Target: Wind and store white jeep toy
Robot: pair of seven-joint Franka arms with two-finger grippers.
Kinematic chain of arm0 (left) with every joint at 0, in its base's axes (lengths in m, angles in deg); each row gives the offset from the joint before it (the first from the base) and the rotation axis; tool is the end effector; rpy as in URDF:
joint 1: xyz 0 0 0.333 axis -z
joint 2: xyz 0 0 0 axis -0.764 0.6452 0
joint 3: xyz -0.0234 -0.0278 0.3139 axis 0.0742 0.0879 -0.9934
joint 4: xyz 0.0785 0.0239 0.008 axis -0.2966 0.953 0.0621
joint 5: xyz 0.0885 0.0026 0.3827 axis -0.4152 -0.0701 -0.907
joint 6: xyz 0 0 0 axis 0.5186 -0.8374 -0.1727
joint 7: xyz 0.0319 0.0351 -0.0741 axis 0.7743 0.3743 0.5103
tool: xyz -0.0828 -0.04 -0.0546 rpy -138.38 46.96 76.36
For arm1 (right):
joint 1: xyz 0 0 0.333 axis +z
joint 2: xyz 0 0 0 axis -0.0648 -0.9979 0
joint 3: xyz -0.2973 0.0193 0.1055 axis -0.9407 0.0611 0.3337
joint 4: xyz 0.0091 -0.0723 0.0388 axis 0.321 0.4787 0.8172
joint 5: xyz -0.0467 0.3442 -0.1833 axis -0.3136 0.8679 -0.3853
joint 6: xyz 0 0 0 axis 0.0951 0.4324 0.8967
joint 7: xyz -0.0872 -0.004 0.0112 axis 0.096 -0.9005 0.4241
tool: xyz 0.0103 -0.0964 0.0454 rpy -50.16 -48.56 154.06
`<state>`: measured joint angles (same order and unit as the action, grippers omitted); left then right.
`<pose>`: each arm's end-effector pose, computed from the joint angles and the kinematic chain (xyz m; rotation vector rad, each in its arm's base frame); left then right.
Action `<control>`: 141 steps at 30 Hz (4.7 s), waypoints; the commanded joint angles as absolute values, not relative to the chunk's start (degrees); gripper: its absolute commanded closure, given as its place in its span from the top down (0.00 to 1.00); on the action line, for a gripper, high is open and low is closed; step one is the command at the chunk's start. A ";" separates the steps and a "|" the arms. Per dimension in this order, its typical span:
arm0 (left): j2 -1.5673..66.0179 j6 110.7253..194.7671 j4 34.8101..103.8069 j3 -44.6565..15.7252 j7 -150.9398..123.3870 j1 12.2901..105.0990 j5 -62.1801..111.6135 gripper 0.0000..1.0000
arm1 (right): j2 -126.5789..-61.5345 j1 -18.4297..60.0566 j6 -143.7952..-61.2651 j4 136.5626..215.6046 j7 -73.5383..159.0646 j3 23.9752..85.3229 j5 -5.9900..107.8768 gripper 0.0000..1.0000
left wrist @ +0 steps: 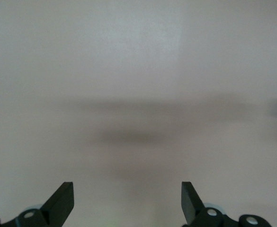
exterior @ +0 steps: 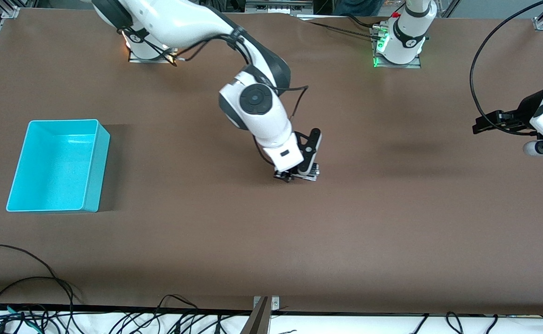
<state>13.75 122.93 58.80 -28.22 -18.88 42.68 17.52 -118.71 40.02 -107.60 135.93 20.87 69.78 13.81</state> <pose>0.5812 0.0260 0.5579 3.0872 0.1089 -0.2444 0.5850 0.5347 0.3720 -2.4478 -1.6795 -0.3366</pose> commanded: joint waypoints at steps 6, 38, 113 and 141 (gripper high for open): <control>14.95 121.10 54.59 -28.22 -18.56 42.26 16.96 1.00 | -105.32 32.47 -96.52 146.14 15.55 71.00 15.59 0.00; 14.43 119.25 54.32 -27.69 -19.00 42.79 17.31 1.00 | -75.52 6.62 -89.47 181.37 -34.02 56.42 22.62 0.00; 15.92 122.95 54.41 -27.87 -19.00 42.53 12.38 1.00 | -94.94 -2.70 -109.88 193.70 -81.76 39.53 38.88 1.00; 15.92 123.03 54.41 -27.87 -19.00 42.44 12.38 1.00 | -88.35 5.12 -80.26 170.32 -40.12 39.80 33.17 1.00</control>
